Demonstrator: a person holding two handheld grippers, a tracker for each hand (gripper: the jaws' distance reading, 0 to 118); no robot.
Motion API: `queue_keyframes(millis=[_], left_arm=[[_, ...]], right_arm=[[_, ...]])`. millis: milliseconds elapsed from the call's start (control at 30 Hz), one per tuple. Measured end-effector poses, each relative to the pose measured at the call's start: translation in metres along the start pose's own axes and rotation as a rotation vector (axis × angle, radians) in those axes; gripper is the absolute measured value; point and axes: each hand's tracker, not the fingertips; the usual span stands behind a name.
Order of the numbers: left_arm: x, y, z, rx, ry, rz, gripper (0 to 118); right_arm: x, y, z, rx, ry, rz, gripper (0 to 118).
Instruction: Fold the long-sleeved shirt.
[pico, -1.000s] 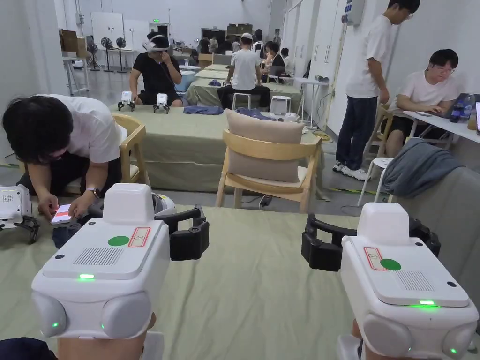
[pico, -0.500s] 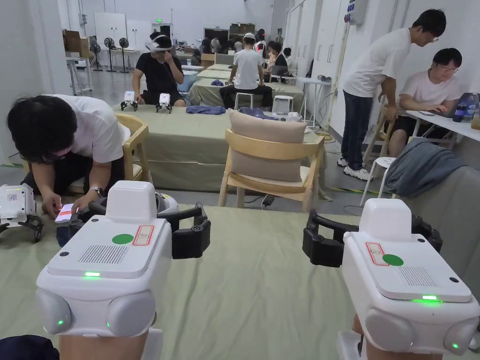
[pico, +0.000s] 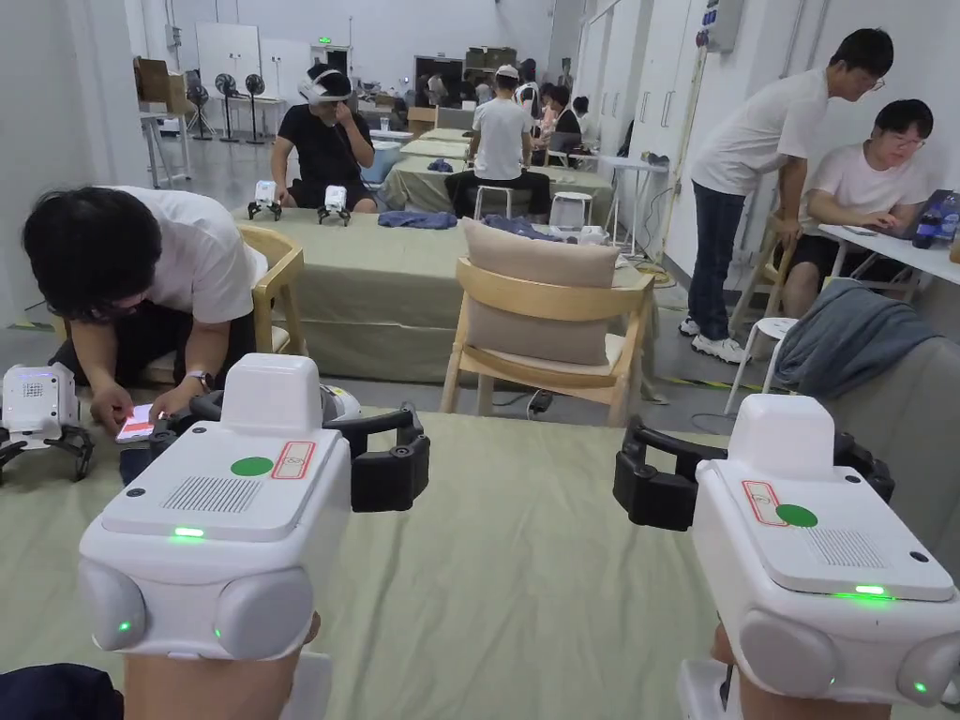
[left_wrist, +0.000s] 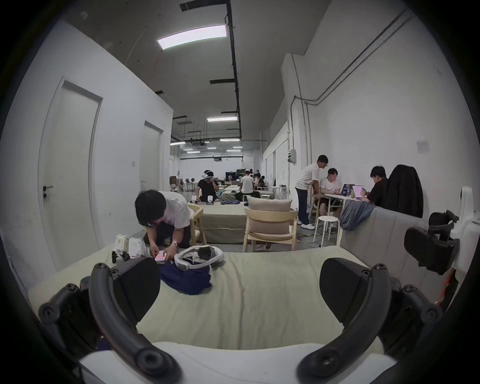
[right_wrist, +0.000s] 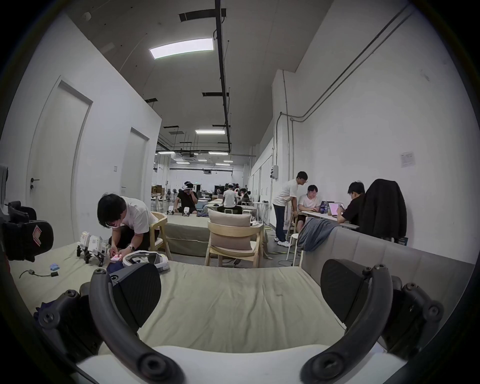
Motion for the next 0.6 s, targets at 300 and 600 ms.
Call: queue_keyframes(millis=[300,600], left_arm=[[0.0002,0.0006,0.0052,0.004,0.018,-0.001,111],[0.0008,0.0037,0.0043,0.009,0.013,-0.001,111]], right_arm=[[-0.001,0.0,0.0007,0.002,-0.001,0.018,118],[-0.0001,0.0019,0.0016,0.007,-0.007,0.021,118]])
